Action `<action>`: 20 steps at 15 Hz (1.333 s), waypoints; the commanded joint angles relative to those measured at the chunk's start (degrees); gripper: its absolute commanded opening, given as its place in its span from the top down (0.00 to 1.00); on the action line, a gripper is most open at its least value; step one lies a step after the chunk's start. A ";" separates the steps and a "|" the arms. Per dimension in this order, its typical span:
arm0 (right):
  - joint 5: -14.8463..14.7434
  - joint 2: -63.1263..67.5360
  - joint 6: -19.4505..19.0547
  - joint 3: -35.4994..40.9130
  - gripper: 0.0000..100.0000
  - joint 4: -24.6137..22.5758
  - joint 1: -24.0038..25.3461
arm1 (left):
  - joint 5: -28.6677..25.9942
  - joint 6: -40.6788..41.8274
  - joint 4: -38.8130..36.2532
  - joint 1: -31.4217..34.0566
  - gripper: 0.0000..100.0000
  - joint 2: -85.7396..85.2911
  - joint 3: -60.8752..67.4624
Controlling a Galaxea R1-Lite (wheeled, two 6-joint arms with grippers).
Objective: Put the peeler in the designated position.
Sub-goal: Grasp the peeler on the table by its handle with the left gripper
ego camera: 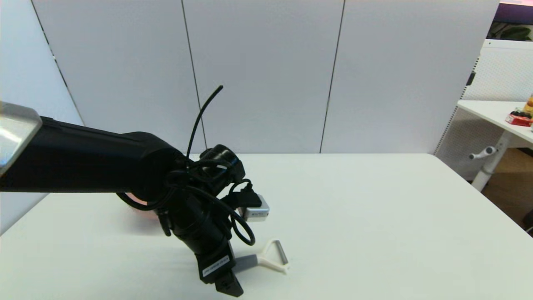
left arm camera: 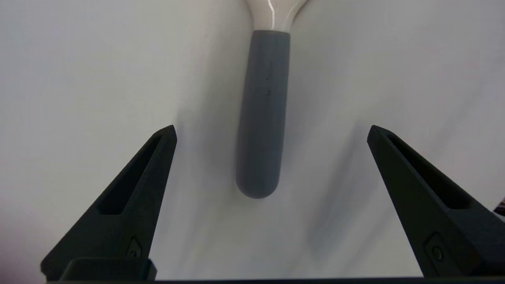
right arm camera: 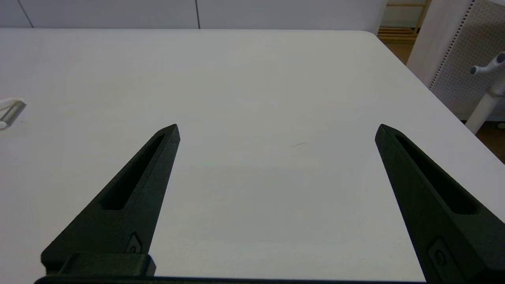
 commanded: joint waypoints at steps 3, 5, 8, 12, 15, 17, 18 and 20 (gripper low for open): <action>0.09 0.07 -0.04 0.09 0.00 -0.04 0.01 | 0.75 0.16 0.48 -0.38 0.00 0.75 -0.81; 0.09 0.07 -0.04 0.09 0.00 -0.04 0.01 | 2.95 0.07 0.39 -1.08 0.00 0.92 -1.24; 0.00 0.07 -0.04 0.09 0.00 -0.04 0.01 | 3.30 0.07 0.39 -1.52 0.00 1.36 -1.33; 0.09 0.07 -0.04 0.09 0.00 -0.04 0.01 | 4.45 0.07 1.01 -2.23 0.00 2.15 -3.27; 0.00 0.07 -0.04 0.09 0.00 -0.04 0.01 | 4.89 -0.01 1.09 -2.31 0.00 2.50 -3.35; 0.09 0.07 -0.04 0.09 0.00 -0.04 0.01 | 4.89 -0.01 1.09 -2.31 0.00 2.86 -3.27; 0.00 0.07 -0.04 0.09 0.00 -0.04 0.01 | 4.89 -0.01 1.09 -2.31 0.00 2.94 -3.35; 0.09 0.07 -0.04 0.09 0.00 -0.04 0.01 | 4.89 -0.28 1.09 -2.40 0.00 3.03 -3.35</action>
